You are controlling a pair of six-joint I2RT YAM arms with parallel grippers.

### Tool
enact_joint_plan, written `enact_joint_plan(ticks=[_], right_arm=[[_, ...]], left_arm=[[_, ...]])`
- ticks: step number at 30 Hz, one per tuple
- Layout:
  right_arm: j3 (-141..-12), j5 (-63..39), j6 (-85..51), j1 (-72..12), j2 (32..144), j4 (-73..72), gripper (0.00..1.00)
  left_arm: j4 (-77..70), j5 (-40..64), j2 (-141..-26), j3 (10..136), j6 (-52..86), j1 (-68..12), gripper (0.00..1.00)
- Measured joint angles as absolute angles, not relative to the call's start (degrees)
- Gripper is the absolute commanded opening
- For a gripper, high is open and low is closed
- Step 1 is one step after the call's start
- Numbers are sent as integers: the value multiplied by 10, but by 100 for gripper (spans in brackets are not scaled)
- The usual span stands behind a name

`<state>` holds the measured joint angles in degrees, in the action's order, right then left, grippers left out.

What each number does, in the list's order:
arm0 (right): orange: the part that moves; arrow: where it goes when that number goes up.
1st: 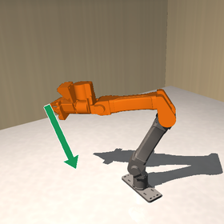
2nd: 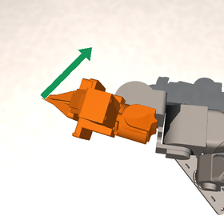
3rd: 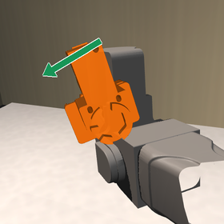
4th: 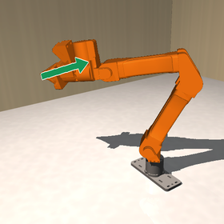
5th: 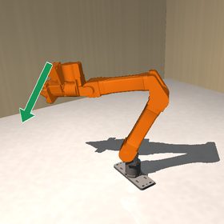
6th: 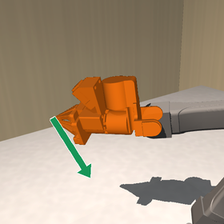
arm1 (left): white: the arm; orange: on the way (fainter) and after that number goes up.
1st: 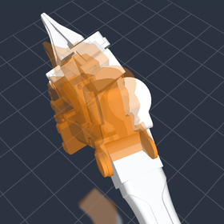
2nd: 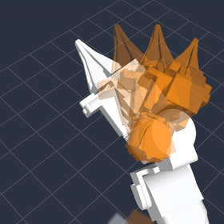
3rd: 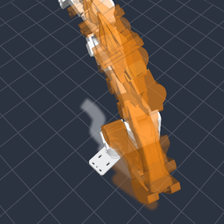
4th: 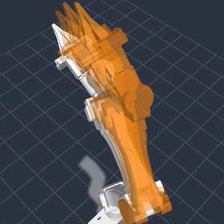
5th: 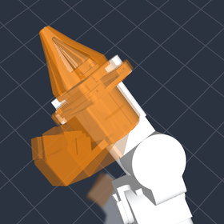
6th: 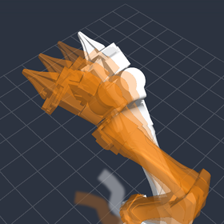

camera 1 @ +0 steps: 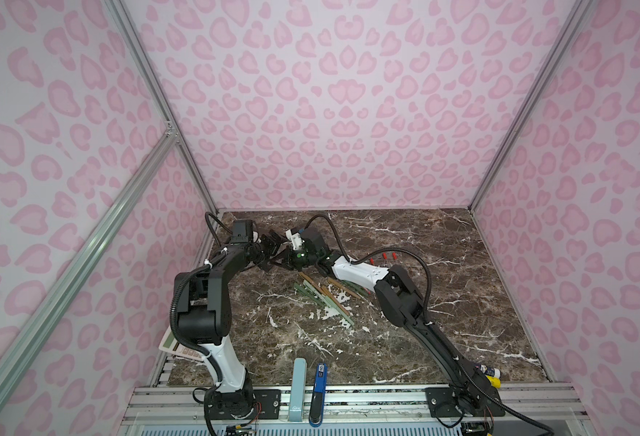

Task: Remove pen caps from pens
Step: Place the pen cap at the middle-left of the table.

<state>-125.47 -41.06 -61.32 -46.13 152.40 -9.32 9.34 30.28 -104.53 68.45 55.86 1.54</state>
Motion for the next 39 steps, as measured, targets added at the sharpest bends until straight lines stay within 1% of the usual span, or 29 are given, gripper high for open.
enact_joint_plan(ticks=[10, 18, 21, 25, 27, 31, 36, 39], right_arm=[[-1291, -394, -632, -455, 1554, -77, 0], [-1290, -390, -634, -450, 1556, -74, 0], [-1249, -388, -631, -444, 1528, -75, 0], [-1137, -377, -610, -428, 1440, -85, 0], [-1073, -370, -592, -417, 1390, -99, 4], [-973, -343, -545, -394, 1307, -81, 16], [-914, -279, -432, -380, 1211, 22, 35], [-894, -242, -361, -376, 1168, 93, 43]], left_arm=[[91, 304, -1041, 677, 559, 15, 99], [93, 301, -1041, 674, 555, 16, 99], [104, 288, -1039, 678, 535, 16, 99], [129, 259, -1020, 696, 487, 15, 99], [140, 241, -1012, 707, 457, 15, 99], [166, 204, -1002, 721, 394, 12, 100], [194, 148, -981, 733, 285, -23, 100], [202, 115, -964, 734, 225, -56, 99]])
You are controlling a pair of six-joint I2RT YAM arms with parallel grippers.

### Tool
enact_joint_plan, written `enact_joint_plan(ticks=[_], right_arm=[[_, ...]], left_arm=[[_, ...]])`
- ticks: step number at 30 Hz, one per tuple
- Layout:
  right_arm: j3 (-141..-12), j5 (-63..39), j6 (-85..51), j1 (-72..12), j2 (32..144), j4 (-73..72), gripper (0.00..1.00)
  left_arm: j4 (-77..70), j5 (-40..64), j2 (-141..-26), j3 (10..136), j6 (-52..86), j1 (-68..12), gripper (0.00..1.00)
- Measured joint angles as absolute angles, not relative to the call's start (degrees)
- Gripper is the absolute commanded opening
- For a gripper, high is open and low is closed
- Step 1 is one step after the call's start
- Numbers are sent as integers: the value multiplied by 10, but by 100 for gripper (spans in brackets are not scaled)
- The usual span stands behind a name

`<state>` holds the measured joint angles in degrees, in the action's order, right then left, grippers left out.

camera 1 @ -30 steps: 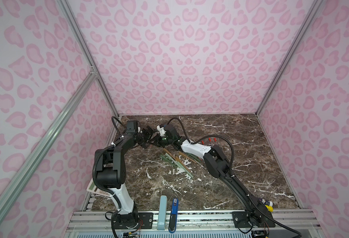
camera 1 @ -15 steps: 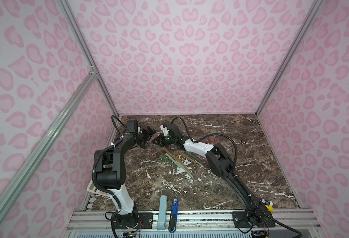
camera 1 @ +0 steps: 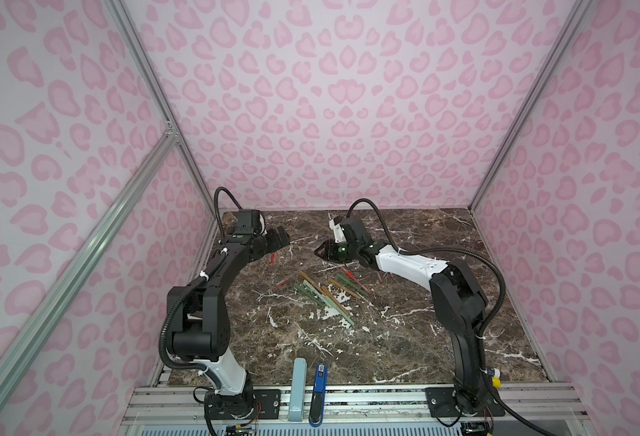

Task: Remove pen caps from pens
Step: Place the pen cap at the middle-left of the table, then pick up the pen from the center of the table.

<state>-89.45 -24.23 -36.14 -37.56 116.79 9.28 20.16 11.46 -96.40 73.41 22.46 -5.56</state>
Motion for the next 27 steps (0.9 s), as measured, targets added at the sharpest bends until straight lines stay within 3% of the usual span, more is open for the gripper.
enact_joint_plan(ticks=[7, 12, 27], right_arm=[[-862, -144, -240, -362, 1109, 260, 52], [-838, -100, -179, -356, 1086, 340, 38], [-872, -60, -106, -344, 1164, 432, 29]], left_arm=[[214, 86, -960, 740, 157, -96, 99], [220, 84, -962, 746, 150, -110, 99], [227, 86, -968, 755, 154, -114, 99]])
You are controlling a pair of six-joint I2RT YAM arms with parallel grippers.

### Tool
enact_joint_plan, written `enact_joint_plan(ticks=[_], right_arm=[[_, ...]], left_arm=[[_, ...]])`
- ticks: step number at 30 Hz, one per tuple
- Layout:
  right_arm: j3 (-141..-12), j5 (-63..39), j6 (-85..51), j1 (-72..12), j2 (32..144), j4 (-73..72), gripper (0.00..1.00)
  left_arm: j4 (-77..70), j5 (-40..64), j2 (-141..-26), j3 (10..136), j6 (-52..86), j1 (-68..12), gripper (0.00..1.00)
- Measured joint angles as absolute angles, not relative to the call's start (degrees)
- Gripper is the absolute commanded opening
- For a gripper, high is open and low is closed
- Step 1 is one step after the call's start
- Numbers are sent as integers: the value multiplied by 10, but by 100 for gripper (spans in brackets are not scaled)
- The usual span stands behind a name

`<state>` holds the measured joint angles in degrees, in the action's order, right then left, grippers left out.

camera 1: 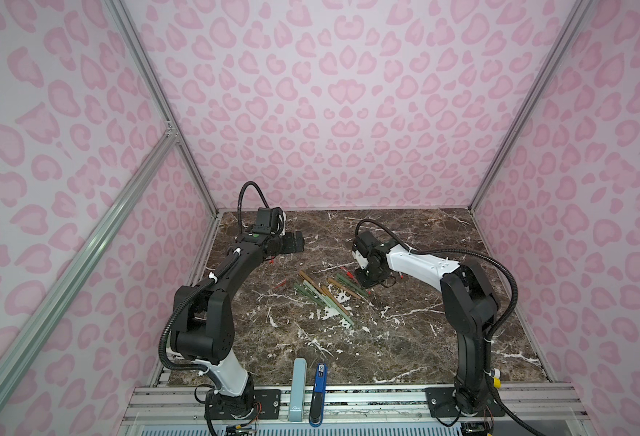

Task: Remove pen caps from pens
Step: Pick up the pen from the center of the table.

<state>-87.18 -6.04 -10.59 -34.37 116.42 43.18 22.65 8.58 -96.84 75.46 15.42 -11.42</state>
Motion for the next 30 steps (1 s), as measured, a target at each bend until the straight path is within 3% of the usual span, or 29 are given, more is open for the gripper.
enact_joint_plan(ticks=[13, 30], right_arm=[[-898, -64, -88, -338, 1218, 429, 26], [-898, -79, -74, -313, 1222, 394, 4]], left_arm=[[227, 85, -962, 754, 154, -114, 99], [230, 124, -966, 761, 152, -114, 99]])
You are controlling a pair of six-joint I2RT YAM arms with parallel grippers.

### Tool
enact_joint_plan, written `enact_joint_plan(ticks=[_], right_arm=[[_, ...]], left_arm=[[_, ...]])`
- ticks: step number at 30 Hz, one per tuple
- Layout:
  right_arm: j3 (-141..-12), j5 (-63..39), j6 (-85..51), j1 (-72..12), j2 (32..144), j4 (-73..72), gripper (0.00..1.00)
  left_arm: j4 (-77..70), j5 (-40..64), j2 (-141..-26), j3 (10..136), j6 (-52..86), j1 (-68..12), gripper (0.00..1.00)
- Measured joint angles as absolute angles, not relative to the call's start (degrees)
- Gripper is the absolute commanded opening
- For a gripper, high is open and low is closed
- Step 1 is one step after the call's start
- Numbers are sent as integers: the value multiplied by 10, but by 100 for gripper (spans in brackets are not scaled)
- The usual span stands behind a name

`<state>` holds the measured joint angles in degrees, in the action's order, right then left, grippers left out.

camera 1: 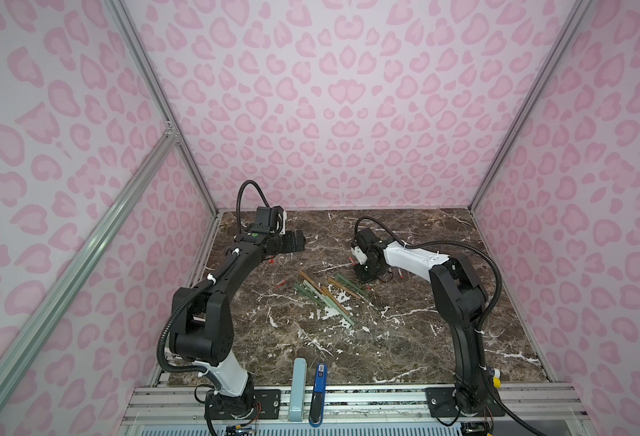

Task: Remove pen caps from pens
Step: Pick up the pen from the center of the table.

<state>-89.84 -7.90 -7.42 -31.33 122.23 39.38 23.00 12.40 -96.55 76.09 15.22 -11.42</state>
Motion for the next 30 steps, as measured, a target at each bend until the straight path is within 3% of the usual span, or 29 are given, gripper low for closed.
enact_joint_plan(ticks=[8, 19, 30], right_arm=[[-912, -72, -75, -311, 1183, 418, 3], [-901, -160, -162, -343, 1111, 326, 1], [-932, -221, -230, -386, 1123, 237, 1]], left_arm=[[226, 185, -969, 761, 166, -114, 100], [159, 320, -969, 727, 246, -103, 98], [117, 377, -972, 725, 290, -86, 89]])
